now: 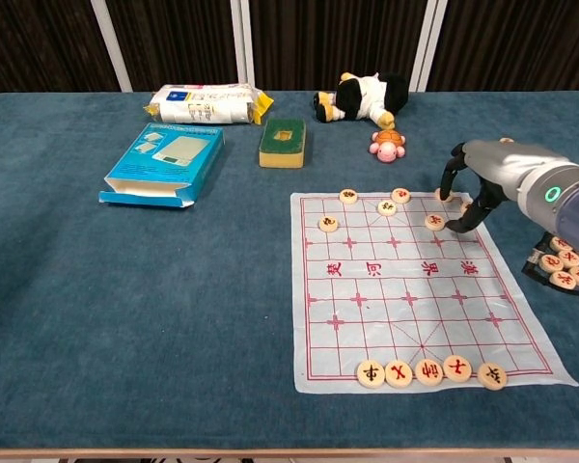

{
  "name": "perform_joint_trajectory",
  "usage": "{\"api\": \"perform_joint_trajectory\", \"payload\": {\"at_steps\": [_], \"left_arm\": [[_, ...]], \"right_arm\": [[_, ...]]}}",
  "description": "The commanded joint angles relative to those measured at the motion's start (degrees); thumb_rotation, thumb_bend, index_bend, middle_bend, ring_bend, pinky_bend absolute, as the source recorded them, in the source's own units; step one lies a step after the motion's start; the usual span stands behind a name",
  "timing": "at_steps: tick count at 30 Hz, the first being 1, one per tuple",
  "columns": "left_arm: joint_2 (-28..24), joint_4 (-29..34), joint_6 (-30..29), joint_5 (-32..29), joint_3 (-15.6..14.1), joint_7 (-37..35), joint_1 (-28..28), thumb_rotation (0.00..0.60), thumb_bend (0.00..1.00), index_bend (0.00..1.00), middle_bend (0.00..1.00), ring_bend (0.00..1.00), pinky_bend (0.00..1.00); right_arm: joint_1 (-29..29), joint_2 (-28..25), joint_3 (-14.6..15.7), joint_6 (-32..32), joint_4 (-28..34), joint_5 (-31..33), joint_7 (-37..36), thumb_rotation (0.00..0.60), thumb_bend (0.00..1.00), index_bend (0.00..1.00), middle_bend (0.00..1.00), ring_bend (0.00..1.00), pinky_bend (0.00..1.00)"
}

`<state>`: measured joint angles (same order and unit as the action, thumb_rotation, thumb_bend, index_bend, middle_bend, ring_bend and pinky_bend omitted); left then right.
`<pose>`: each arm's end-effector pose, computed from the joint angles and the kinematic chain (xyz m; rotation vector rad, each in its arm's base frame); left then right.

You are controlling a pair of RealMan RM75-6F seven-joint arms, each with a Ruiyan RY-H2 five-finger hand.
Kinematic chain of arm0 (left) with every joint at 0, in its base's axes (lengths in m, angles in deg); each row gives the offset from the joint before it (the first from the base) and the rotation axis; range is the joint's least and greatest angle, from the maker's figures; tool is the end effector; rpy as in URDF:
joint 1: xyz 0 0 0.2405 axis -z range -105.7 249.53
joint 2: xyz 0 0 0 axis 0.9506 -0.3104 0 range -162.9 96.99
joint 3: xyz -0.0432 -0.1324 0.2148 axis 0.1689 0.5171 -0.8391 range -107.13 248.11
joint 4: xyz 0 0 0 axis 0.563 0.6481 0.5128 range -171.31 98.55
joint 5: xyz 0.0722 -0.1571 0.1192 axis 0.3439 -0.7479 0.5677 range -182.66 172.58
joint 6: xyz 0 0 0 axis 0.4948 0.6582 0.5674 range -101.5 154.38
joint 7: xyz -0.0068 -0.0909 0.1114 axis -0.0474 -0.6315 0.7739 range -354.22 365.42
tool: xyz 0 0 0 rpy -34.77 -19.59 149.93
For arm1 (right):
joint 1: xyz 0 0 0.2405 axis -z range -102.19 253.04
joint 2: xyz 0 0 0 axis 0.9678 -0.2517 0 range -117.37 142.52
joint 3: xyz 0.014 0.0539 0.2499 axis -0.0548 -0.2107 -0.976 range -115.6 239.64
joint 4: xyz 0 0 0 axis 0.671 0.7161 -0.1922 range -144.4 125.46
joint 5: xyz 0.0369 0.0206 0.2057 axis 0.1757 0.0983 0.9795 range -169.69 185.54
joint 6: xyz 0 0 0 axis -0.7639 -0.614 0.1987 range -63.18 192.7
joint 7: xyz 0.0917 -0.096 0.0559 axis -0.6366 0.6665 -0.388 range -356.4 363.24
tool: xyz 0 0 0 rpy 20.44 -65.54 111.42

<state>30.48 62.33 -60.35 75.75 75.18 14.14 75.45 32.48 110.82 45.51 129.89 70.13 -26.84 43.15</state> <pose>-0.3018 0.1783 0.1655 -1.2906 -0.8805 -0.8406 -0.1783 -0.3593 -0.0316 1.4849 -1.1139 0.6427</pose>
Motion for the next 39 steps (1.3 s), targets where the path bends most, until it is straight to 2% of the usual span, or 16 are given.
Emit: {"api": "perform_joint_trajectory", "payload": {"at_steps": [1, 27, 39], "left_arm": [[0.0, 0.0, 0.1, 0.0, 0.0, 0.0, 0.0, 0.6, 0.01, 0.0, 0.0, 0.0, 0.05], [-0.1, 0.0, -0.1, -0.2, 0.1, 0.0, 0.0, 0.6, 0.01, 0.0, 0.0, 0.0, 0.05], [0.1, 0.1, -0.1, -0.2, 0.0, 0.4, 0.0, 0.6, 0.01, 0.0, 0.0, 0.0, 0.05]], "right_arm": [[-0.3, 0.5, -0.1, -0.1, -0.6, 0.3, 0.3, 0.6, 0.38, 0.4, 0.0, 0.0, 0.0], [-2.0, 4.2, -0.8, -1.8, -6.5, 2.8, 2.4, 0.6, 0.38, 0.45, 0.0, 0.0, 0.0], [-2.5, 4.4, -1.1, -1.9, -6.3, 3.3, 3.4, 0.6, 0.38, 0.46, 0.0, 0.0, 0.0]]}}
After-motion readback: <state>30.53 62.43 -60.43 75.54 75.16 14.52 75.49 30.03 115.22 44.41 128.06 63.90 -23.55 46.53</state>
